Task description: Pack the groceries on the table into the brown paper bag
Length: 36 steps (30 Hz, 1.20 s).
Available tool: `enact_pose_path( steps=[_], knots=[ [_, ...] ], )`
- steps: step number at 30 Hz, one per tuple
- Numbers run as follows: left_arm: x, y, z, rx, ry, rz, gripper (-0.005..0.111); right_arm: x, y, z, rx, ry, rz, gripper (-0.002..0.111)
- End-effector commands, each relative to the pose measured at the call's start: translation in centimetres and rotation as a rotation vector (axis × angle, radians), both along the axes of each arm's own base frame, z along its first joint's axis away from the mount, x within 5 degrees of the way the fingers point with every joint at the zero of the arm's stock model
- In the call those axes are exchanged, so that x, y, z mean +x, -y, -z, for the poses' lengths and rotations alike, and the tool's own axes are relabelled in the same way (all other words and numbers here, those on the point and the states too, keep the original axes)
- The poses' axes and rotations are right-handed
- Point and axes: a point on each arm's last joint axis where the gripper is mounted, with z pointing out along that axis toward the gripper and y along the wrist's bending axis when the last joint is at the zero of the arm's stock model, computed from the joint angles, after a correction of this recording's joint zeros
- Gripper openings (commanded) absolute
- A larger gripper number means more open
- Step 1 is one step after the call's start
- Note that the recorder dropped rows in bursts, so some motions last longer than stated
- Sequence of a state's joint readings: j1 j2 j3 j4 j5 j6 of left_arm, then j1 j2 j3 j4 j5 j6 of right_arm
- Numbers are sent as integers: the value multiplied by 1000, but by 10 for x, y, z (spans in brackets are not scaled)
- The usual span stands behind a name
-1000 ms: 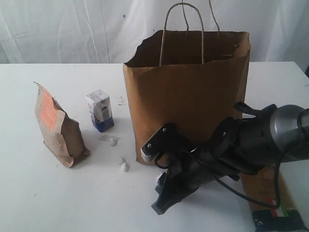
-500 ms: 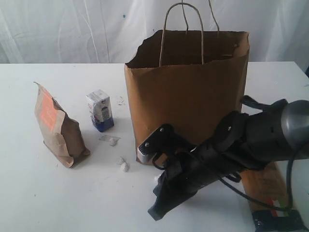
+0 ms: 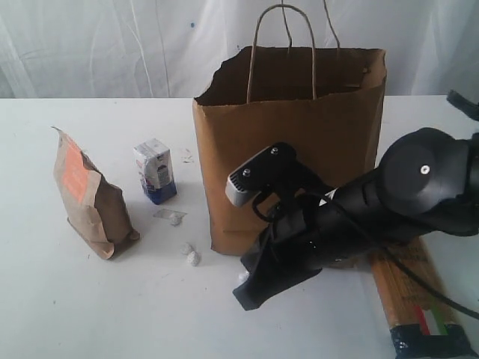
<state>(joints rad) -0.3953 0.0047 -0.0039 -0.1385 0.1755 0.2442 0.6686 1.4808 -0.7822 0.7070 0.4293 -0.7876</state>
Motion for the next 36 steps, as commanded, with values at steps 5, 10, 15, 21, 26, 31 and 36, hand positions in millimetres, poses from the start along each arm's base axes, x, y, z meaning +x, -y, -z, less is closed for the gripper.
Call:
enact_pose_path(
  steps=[5, 10, 15, 21, 26, 31, 36],
  knots=[
    [0, 0, 1, -8, -2, -5, 0, 1, 4, 17, -95, -65, 28, 19],
    [0, 0, 1, -8, -2, -5, 0, 13, -1, 30, -103, -60, 73, 48],
    [0, 0, 1, -8, -2, -5, 0, 25, -12, 42, -132, -107, 56, 48],
    [0, 0, 1, -8, -2, -5, 0, 38, -21, 54, -184, -135, 46, 48],
    [0, 0, 1, -8, -2, -5, 0, 44, -20, 64, -255, -125, 34, 48],
    [0, 0, 1, -8, -2, -5, 0, 45, -21, 67, -259, -128, 35, 48],
    [0, 0, 1, -8, -2, -5, 0, 46, -21, 66, -250, -113, 40, 48]
  ],
)
